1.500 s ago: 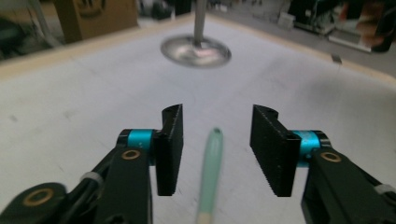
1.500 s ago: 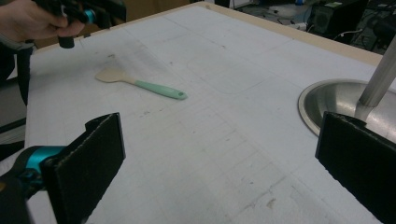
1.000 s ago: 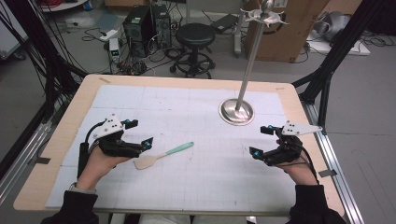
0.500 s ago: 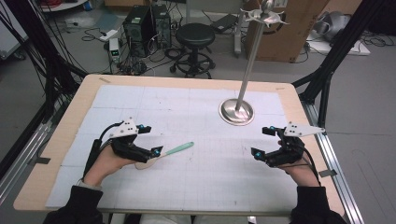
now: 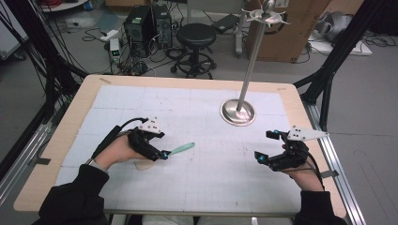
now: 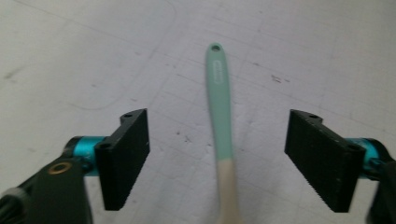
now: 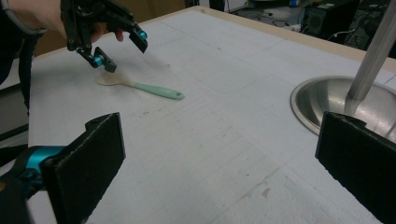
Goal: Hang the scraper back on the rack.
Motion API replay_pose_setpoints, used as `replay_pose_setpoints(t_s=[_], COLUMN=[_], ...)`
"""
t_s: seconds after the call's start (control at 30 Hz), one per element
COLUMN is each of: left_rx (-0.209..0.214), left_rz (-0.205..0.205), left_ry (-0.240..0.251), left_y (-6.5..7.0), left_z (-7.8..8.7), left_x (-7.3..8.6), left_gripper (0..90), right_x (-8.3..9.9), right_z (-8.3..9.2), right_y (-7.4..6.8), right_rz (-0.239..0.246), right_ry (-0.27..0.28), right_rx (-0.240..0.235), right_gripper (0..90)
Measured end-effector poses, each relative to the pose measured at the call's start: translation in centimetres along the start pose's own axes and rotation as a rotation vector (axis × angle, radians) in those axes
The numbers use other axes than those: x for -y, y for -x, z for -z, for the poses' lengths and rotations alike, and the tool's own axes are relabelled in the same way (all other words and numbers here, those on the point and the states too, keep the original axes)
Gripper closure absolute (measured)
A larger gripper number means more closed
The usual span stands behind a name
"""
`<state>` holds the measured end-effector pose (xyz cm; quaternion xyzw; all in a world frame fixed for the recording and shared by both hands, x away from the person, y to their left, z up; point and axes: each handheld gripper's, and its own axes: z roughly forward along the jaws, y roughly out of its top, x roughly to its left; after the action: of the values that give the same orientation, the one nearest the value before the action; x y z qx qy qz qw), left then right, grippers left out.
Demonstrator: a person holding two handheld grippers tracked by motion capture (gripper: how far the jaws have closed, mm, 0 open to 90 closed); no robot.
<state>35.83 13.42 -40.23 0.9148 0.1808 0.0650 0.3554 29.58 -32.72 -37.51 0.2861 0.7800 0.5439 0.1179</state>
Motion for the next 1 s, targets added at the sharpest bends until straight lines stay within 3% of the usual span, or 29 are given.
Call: replay_pose_setpoints(t_s=[0.03,0.2,0.47,0.67,1.0], left_rx=[-0.003,0.027,0.028,0.034,-0.012], left_rz=[-0.012,-0.023,-0.007,-0.019,-0.01], left_ry=[-0.036,-0.111,-0.286,-0.358,-0.441], left_y=[0.0,-0.1,-0.3,-0.1,0.7], left_z=[-0.3,-1.4,-1.8,-2.2,-2.6], left_x=[-0.2,-0.9,-1.3,-1.2,-2.0], left_gripper=[18.5,23.7,48.6,58.7,73.7], right_x=[0.1,0.2,0.1,0.1,0.3], right_z=[0.1,-0.1,-0.5,-0.8,-0.7], right_y=[0.0,-0.1,0.1,0.1,0.2], right_rz=[-0.001,-0.002,-0.002,-0.002,-0.008], right_ry=[0.002,-0.006,-0.007,-0.016,-0.015], right_rx=[0.003,-0.007,-0.012,-0.021,-0.017], right_gripper=[0.4,0.4,0.5,0.4,0.4])
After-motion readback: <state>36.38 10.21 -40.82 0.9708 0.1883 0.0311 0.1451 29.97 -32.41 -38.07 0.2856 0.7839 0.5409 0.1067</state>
